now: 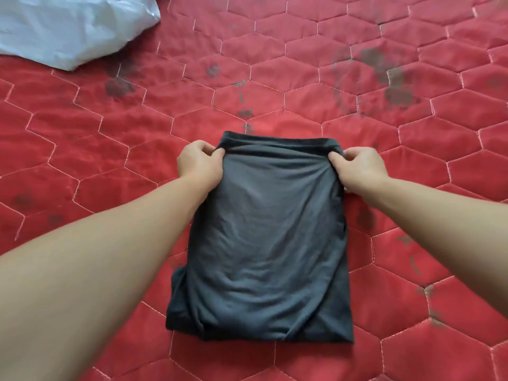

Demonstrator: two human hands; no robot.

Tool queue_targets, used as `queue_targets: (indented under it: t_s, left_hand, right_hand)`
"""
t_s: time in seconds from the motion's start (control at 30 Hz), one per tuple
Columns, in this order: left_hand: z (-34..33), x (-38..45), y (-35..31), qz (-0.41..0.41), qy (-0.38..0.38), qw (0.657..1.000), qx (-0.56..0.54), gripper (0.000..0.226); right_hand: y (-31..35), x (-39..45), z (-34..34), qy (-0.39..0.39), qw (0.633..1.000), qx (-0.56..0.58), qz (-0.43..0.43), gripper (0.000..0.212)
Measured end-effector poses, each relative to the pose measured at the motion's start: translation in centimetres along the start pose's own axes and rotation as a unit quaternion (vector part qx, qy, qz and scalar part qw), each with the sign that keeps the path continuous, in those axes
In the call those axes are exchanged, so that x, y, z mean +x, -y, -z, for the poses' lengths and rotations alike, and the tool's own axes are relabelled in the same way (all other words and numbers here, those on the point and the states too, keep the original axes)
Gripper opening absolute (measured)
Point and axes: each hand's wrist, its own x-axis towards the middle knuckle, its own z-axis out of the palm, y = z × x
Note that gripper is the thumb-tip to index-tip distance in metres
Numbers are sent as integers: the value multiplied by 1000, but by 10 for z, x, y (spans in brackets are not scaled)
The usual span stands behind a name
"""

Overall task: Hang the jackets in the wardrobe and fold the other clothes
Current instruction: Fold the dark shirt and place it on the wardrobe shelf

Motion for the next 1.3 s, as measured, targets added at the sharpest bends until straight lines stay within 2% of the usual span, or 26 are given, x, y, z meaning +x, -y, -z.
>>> queue_targets:
  t_s: [0.13, 0.2, 0.27, 0.3, 0.37, 0.43, 0.5, 0.63, 0.73, 0.8, 0.83, 0.97, 1.03, 1.1, 1.2, 1.3]
  left_hand:
    - [7, -11, 7, -48, 30, 998, 11, 26]
    - [16, -26, 23, -154, 29, 985, 72, 37]
    - [25, -50, 40, -292, 18, 945, 146, 45]
    - [27, -65, 46, -353, 20, 921, 162, 45]
    - [29, -97, 59, -456, 58, 868, 189, 43]
    - [28, -125, 83, -494, 131, 820, 259, 48]
    - [31, -137, 112, -461, 170, 802, 339, 57]
    - [41, -146, 130, -372, 152, 837, 371, 63]
    - [48, -165, 135, -419, 164, 811, 374, 72]
    - [59, -176, 146, -447, 180, 786, 387, 78]
    - [63, -178, 152, -442, 184, 788, 387, 79]
    - [62, -190, 149, -353, 167, 855, 342, 77]
    - [58, -194, 137, -313, 141, 895, 283, 70]
    - [62, -195, 126, -272, 153, 917, 249, 68]
    - [77, -200, 118, -255, 204, 906, 270, 63]
    - [92, -211, 115, -239, 255, 891, 290, 46]
  right_hand:
    - [-3, -14, 7, 23, 1000, 15, 15, 45]
    - [-16, -34, 11, 22, 998, -31, 52, 39]
    - [-32, -64, 13, -4, 986, -84, 147, 46]
    - [-38, -81, 12, -23, 965, -126, 229, 53]
    - [-56, -110, 10, -20, 890, -218, 399, 60]
    - [-79, -142, 6, 61, 825, -275, 490, 62]
    - [-105, -169, 3, 131, 795, -337, 486, 66]
    - [-132, -189, 18, 141, 822, -373, 406, 74]
    - [-132, -200, 25, 161, 800, -383, 432, 80]
    - [-129, -203, 20, 147, 791, -379, 458, 72]
    - [-124, -202, 17, 139, 789, -382, 461, 69]
    - [-98, -192, 3, 127, 795, -384, 453, 58]
    - [-95, -195, 3, 117, 811, -364, 443, 52]
    - [-102, -199, 9, 117, 828, -337, 431, 48]
    - [-109, -210, 27, 143, 846, -302, 415, 36]
    - [-108, -221, 47, 196, 836, -329, 393, 17]
